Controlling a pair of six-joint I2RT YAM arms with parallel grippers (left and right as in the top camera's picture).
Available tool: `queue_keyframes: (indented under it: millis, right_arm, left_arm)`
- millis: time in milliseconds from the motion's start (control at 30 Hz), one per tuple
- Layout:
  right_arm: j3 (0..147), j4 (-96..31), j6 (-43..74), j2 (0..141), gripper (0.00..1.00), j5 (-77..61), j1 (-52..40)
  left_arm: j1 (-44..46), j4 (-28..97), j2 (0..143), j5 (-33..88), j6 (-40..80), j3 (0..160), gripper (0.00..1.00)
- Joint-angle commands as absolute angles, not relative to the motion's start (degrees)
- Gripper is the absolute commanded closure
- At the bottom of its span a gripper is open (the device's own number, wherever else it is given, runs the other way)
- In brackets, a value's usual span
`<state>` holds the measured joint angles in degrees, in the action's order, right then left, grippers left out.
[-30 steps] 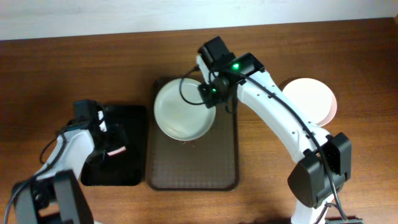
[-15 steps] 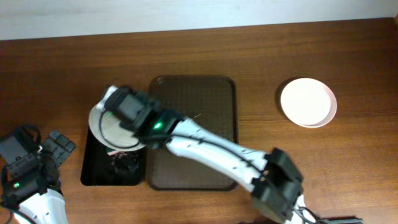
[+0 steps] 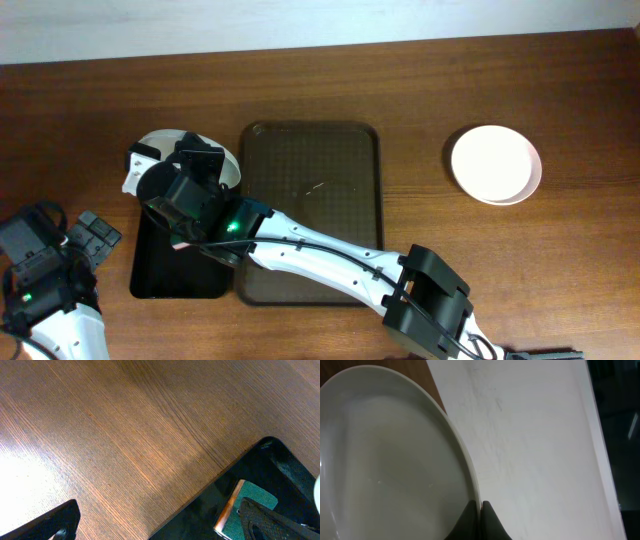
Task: Clean dirty plates on tray and stack at the side
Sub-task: 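Lift the last plate with the right gripper and stack it on the pile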
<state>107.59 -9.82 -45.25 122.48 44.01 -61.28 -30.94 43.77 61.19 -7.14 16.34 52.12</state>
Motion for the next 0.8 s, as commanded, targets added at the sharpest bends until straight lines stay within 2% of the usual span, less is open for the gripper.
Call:
queue_keyframes:
  millis: [0,233,367,433,500,567,600,667,767]
  right_arm:
    - [108.33,-9.39,-45.6,122.23,0.96,45.98,-61.1]
    - [108.33,-8.75,-44.42,122.21,0.96,47.27,-61.06]
    - [109.36,-18.46,-22.17,119.79,0.96,46.65,-52.47]
    - [113.16,-31.83,-10.66,114.67,0.96,31.09,-46.33]
    - [117.38,-44.03,0.97,111.24,0.95,17.87,-36.88]
    - [119.11,-52.56,7.68,110.28,0.95,5.28,-25.5]
    - [119.09,-56.95,9.72,110.3,0.96,-4.4,-16.64]
    - [118.89,-62.54,10.04,111.61,0.96,-14.7,-2.87]
    - [118.87,-70.76,10.17,114.61,0.96,-15.66,14.48]
  left_arm:
    - [-31.18,43.83,60.77,-7.81,16.91,52.75,0.0]
    - [-31.18,43.81,60.77,-7.81,16.91,52.75,0.0]
    - [-31.18,43.83,60.77,-7.81,16.91,52.75,0.0]
    - [-31.18,43.83,60.77,-7.81,16.91,52.75,0.0]
    - [-31.18,43.86,60.77,-7.81,16.91,52.75,0.0]
    - [-31.18,43.86,60.77,-7.81,16.91,52.75,0.0]
    - [-31.18,43.86,60.77,-7.81,16.91,52.75,0.0]
    - [-31.18,43.86,60.77,-7.81,16.91,52.75,0.0]
    - [-31.18,43.86,60.77,-7.81,16.91,52.75,0.0]
